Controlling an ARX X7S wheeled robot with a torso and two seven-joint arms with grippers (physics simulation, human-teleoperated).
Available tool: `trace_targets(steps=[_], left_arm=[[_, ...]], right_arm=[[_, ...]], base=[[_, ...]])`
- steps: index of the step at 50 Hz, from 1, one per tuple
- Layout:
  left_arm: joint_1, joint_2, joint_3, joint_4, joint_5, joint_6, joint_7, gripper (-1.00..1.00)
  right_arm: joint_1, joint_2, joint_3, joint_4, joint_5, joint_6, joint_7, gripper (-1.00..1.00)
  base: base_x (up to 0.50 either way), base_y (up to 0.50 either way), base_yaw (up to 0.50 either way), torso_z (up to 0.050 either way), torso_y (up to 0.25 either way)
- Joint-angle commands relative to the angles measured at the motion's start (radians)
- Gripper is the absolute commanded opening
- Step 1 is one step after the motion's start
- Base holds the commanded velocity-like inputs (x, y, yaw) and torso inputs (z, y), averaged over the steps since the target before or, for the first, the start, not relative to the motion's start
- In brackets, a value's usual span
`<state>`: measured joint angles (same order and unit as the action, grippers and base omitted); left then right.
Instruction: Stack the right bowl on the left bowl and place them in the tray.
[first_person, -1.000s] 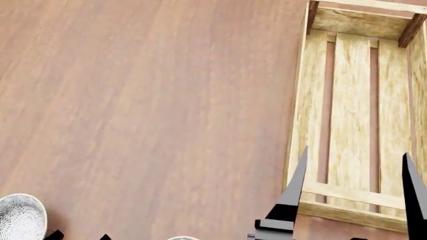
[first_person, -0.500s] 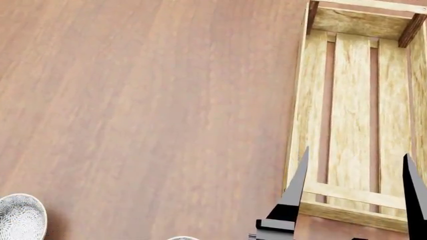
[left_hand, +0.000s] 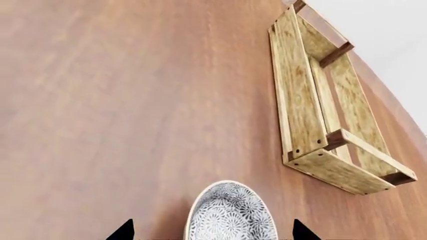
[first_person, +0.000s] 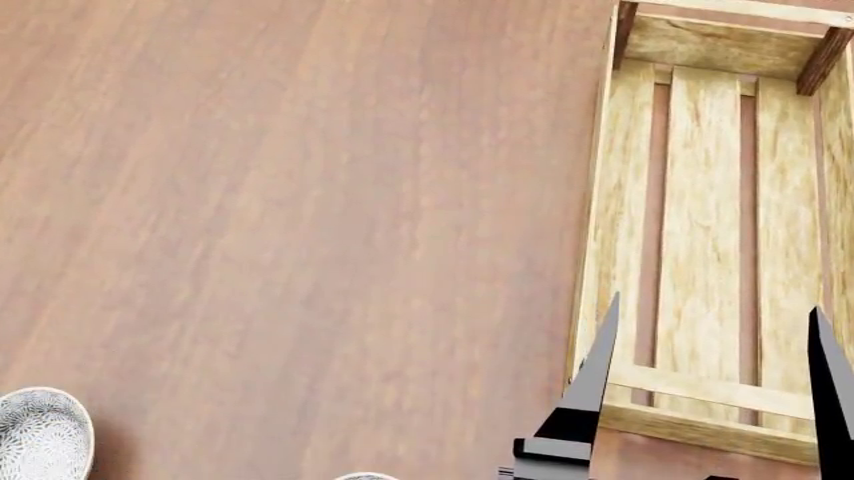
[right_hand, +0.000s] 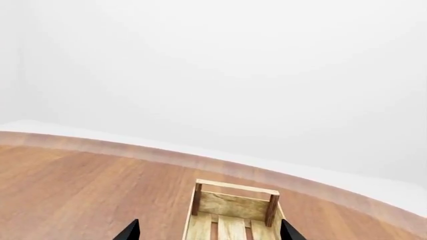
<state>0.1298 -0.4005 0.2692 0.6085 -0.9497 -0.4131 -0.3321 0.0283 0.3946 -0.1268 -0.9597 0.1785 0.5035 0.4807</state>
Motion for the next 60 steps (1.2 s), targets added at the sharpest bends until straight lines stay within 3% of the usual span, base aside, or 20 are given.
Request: trace_targets(steps=[1,60], left_arm=[[-0.035,0.012,0.011,-0.055,0.001,-0.018,-0.017,1.0],[-0.125,0.081,0.11,-0.32,0.09,-0.002,0.049,1.0]], right_arm=[[0.001,0.005,-0.001,0.0,0.004,-0.002,0.005,1.0],[0.007,0.03,-0.004,-0.006,0.034,-0.001,0.034,1.0]], base=[[0.0,0.0,0.0,0.0,0.0],[0.0,0.0,0.0,0.0,0.0]])
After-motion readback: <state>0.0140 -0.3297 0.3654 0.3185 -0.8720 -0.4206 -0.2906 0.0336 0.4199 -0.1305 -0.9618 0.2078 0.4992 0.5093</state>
